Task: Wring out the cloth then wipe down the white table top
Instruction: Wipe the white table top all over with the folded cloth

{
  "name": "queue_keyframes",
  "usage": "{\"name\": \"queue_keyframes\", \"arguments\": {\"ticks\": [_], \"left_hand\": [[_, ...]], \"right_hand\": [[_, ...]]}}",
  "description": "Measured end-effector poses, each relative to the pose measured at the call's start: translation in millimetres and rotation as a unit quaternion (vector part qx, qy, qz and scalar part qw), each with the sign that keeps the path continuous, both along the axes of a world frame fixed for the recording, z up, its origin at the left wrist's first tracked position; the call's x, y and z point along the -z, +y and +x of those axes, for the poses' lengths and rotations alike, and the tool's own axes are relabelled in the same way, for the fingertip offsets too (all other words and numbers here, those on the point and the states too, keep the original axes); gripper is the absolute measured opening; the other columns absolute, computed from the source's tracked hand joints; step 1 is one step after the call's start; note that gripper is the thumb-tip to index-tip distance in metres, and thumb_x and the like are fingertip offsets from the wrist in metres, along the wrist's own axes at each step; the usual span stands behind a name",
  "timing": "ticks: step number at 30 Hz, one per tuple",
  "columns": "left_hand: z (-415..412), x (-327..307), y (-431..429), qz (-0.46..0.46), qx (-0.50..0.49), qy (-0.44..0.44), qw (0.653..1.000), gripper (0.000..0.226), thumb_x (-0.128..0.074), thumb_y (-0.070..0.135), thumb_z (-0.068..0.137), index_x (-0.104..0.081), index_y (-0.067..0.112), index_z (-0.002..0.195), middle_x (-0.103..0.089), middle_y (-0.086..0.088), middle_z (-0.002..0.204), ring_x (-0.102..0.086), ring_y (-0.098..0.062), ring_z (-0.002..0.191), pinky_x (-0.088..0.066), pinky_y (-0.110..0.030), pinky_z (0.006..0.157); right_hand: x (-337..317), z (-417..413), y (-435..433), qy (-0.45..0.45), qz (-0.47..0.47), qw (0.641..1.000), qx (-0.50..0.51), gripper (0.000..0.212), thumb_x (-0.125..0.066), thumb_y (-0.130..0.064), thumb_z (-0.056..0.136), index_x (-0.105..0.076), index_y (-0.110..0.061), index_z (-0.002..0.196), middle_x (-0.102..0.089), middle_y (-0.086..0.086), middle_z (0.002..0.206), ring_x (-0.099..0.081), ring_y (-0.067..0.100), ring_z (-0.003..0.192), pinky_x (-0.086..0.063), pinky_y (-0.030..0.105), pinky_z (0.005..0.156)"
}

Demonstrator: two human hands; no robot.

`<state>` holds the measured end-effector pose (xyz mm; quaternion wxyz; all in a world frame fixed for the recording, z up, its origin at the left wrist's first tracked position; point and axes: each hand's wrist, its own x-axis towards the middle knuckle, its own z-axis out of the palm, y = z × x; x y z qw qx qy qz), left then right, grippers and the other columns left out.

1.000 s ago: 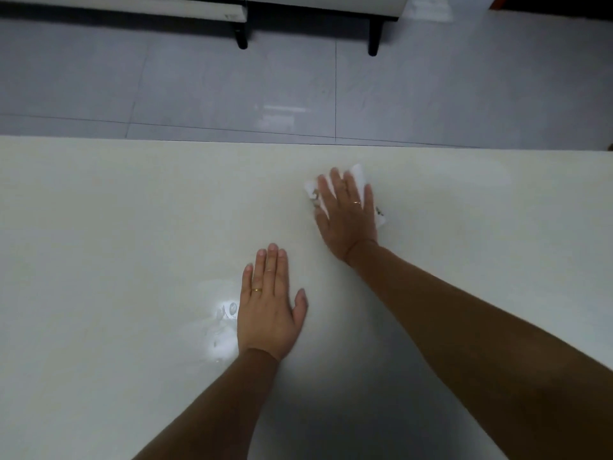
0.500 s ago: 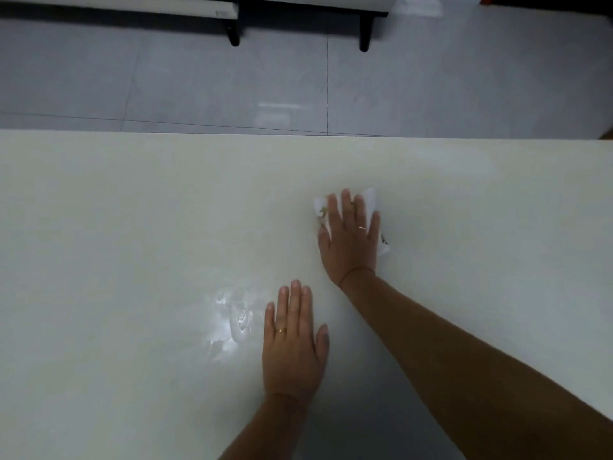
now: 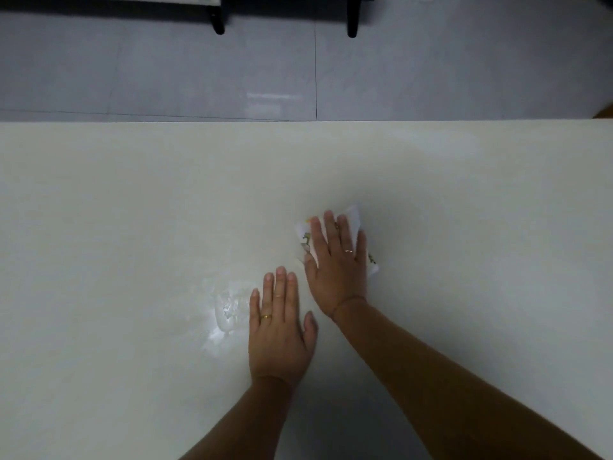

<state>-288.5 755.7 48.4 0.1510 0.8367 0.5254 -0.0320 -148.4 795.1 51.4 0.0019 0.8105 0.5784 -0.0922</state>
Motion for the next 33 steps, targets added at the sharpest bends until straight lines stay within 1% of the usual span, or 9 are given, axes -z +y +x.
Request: {"name": "queue_keyframes", "arguments": {"ticks": [3,7,11,14,18,24,26,30,33], "left_hand": [[0,0,0,-0.002,0.004,-0.001,1.0,0.068,-0.035,0.041,0.09,-0.027,0.008,0.149,-0.022,-0.012,0.157,-0.013,-0.028,0.146,-0.012,-0.046,0.117],[0,-2,1,0.01,0.007,-0.018,1.0,0.066,-0.033,0.039,0.089,-0.032,0.005,0.147,-0.027,-0.014,0.155,-0.02,-0.03,0.145,-0.015,-0.047,0.116],[0,-1,0,0.018,0.005,-0.02,1.0,0.067,-0.031,0.039,0.09,-0.031,0.005,0.147,-0.027,-0.015,0.155,-0.02,-0.03,0.145,-0.012,-0.045,0.117],[-1,0,0,0.026,0.011,-0.004,1.0,0.066,-0.026,0.041,0.092,-0.025,0.007,0.149,-0.02,-0.014,0.157,-0.014,-0.028,0.146,-0.007,-0.044,0.119],[-1,-1,1,0.034,0.01,-0.027,0.999,0.066,-0.03,0.037,0.089,-0.031,0.005,0.147,-0.027,-0.015,0.155,-0.021,-0.03,0.145,-0.007,-0.043,0.118],[0,3,-1,0.043,0.004,-0.033,0.999,0.067,-0.028,0.037,0.09,-0.028,0.005,0.148,-0.024,-0.014,0.156,-0.018,-0.029,0.146,-0.009,-0.044,0.119],[-1,4,-1,0.042,0.005,-0.036,0.998,0.067,-0.025,0.038,0.09,-0.026,0.006,0.148,-0.023,-0.014,0.157,-0.016,-0.029,0.146,-0.008,-0.044,0.119],[-2,4,-2,0.041,-0.008,-0.053,0.998,0.067,-0.025,0.036,0.09,-0.023,0.005,0.149,-0.022,-0.015,0.157,-0.015,-0.028,0.147,-0.007,-0.041,0.12],[-2,-2,-3,0.041,-0.014,-0.059,0.997,0.066,-0.024,0.032,0.091,-0.019,0.004,0.15,-0.019,-0.015,0.158,-0.013,-0.027,0.147,-0.004,-0.04,0.12]], "right_hand": [[0,38,-18,0.008,0.011,0.996,-0.085,0.057,-0.033,-0.037,0.09,-0.035,-0.019,0.145,-0.032,0.007,0.153,-0.029,0.029,0.141,-0.023,0.055,0.113],[1,87,-34,0.006,-0.013,0.997,0.079,0.059,-0.031,-0.036,0.094,-0.018,-0.022,0.15,-0.013,0.003,0.159,-0.011,0.022,0.146,-0.004,0.048,0.116],[3,39,-27,0.002,0.002,0.979,0.203,0.064,-0.037,-0.038,0.095,-0.011,-0.021,0.151,-0.007,0.006,0.16,-0.005,0.025,0.147,-0.001,0.051,0.116],[3,-12,-38,0.011,0.011,0.997,0.078,0.063,-0.042,-0.037,0.092,-0.022,-0.019,0.149,-0.018,0.007,0.158,-0.014,0.029,0.145,-0.009,0.054,0.115],[3,26,-62,0.002,0.008,0.999,-0.052,0.057,-0.041,-0.036,0.095,-0.026,-0.022,0.148,-0.021,0.004,0.157,-0.019,0.026,0.144,-0.014,0.052,0.115],[6,40,-72,-0.001,-0.003,0.976,0.217,0.059,-0.031,-0.039,0.098,-0.009,-0.024,0.151,-0.005,0.002,0.16,-0.004,0.022,0.147,-0.001,0.049,0.116],[7,2,-74,-0.006,0.005,0.985,0.175,0.061,-0.03,-0.041,0.095,-0.011,-0.021,0.151,-0.009,0.006,0.159,-0.008,0.026,0.146,-0.004,0.051,0.115],[3,-5,-100,-0.006,0.018,0.999,-0.034,0.058,-0.034,-0.04,0.091,-0.034,-0.017,0.145,-0.03,0.008,0.153,-0.029,0.03,0.141,-0.022,0.056,0.112],[6,40,-122,-0.018,-0.018,1.0,-0.008,0.056,-0.036,-0.036,0.096,-0.023,-0.02,0.149,-0.018,0.006,0.157,-0.019,0.027,0.144,-0.014,0.052,0.115]]}}
